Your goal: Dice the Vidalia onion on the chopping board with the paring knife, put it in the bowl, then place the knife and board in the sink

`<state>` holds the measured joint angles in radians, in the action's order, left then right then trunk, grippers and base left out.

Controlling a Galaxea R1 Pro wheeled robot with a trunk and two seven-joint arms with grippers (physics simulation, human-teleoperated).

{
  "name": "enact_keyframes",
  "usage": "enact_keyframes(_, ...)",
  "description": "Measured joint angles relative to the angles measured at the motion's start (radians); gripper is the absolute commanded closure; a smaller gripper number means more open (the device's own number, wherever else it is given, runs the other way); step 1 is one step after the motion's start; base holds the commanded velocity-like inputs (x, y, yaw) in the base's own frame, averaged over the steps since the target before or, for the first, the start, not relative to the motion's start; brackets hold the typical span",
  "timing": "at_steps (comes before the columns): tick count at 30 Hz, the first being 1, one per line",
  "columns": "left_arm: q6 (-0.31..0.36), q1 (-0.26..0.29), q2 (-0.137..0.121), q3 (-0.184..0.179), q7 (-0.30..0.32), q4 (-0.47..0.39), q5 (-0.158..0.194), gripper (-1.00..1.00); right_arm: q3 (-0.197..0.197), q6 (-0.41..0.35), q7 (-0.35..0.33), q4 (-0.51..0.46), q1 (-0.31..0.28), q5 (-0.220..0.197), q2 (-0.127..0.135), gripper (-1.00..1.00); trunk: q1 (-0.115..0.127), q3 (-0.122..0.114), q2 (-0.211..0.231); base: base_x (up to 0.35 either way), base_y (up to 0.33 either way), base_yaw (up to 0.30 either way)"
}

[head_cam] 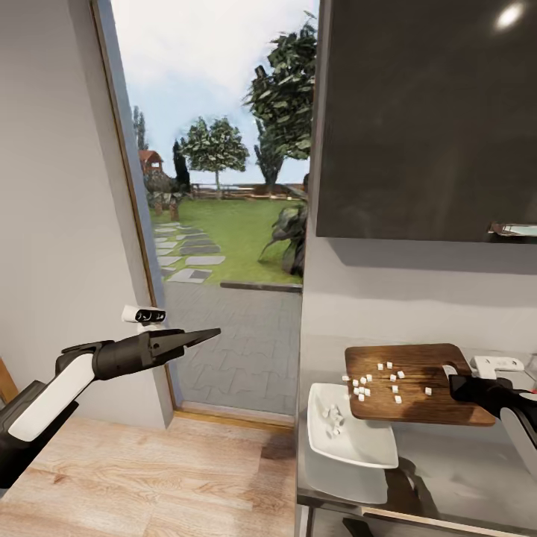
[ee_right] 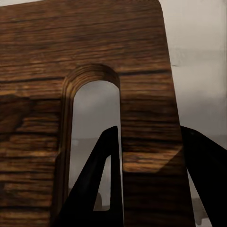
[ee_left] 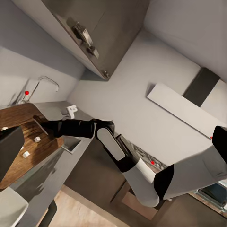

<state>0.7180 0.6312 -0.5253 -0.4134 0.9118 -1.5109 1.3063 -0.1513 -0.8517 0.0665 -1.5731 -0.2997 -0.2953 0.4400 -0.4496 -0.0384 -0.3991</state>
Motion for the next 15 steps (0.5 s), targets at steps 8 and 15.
enact_keyframes(8,0.0,0.0,0.009,0.0,-0.001,0.001,-0.001,-1.0,0.003,-0.002,0.003,0.0,0.0,-0.001,-0.001,1.0,0.0,0.0,0.0,0.0,0.0,0.0)
enact_keyframes(15,0.001,0.0,0.031,0.0,-0.003,0.001,-0.027,-1.0,0.008,-0.004,0.004,0.0,0.0,-0.001,0.0,1.0,0.0,0.0,0.0,0.0,0.0,0.0)
